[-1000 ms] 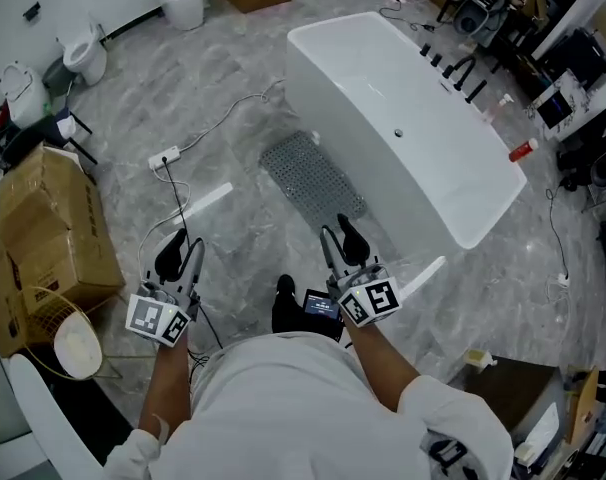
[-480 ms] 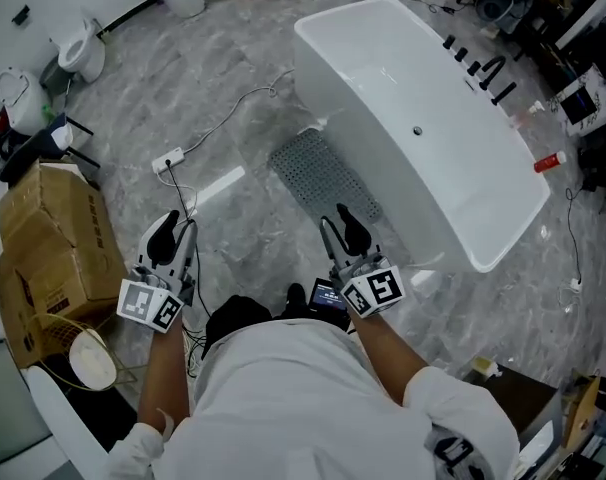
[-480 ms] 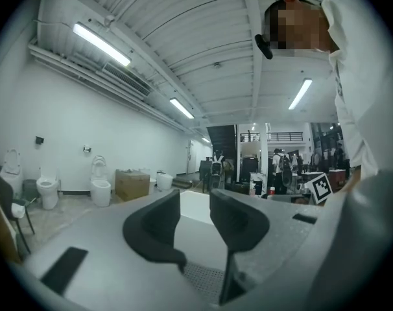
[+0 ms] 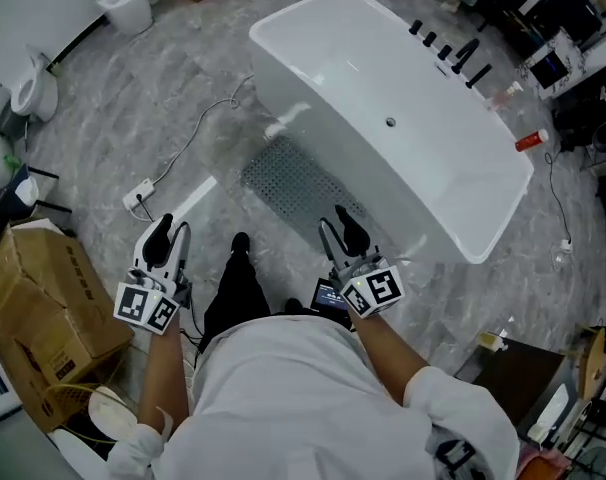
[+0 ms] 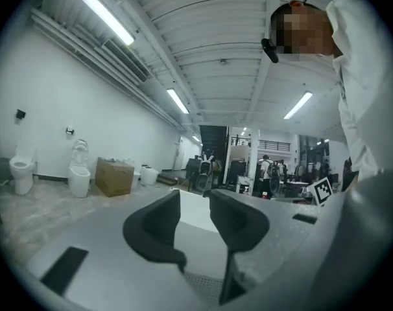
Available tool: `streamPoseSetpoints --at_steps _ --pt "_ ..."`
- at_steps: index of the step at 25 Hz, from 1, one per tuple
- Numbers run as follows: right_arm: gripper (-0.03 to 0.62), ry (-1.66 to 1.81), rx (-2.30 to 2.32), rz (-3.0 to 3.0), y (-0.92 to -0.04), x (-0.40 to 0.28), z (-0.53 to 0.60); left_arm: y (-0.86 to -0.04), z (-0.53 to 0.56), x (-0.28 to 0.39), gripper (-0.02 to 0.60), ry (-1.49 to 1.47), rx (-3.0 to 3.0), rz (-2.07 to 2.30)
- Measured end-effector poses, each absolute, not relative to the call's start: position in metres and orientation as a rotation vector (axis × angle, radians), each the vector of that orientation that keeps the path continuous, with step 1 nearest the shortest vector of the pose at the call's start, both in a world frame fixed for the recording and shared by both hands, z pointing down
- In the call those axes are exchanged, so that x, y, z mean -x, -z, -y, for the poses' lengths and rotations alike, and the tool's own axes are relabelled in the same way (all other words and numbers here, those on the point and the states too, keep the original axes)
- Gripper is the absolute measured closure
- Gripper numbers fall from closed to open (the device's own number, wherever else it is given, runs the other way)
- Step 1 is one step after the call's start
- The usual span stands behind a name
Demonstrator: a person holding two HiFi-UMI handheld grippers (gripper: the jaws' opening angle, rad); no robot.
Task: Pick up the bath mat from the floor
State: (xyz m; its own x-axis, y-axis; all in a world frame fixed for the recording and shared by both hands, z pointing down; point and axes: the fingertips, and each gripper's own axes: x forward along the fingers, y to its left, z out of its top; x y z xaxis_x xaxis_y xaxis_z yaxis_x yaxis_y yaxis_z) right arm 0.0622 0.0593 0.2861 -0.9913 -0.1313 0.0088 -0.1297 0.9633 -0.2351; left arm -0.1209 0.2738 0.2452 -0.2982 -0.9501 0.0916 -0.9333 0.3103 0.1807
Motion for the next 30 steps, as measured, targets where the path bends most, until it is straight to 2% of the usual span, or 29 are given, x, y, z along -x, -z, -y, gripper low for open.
streamPoseSetpoints --at_steps 8,14,22,30 --pt "0.424 0.379 0.540 -3.129 -0.289 0.004 -0.013 -0.256 -0.169 0.236 0.443 0.132 -1.973 2.146" --pt "0.424 0.386 0.904 -3.089 -0.301 0.016 0.022 -0.300 -0.106 0.313 0.443 0.097 -2.081 1.914" --pt "0.422 0.589 1.231 -2.953 -0.366 -0.050 0.082 -0.394 0.024 0.303 0.442 -0.065 -2.202 1.590" --pt "0.407 0.963 1.410 -2.827 -0.537 -0.112 0.144 -0.521 0.109 0.298 0.425 -0.138 -2.042 1.462"
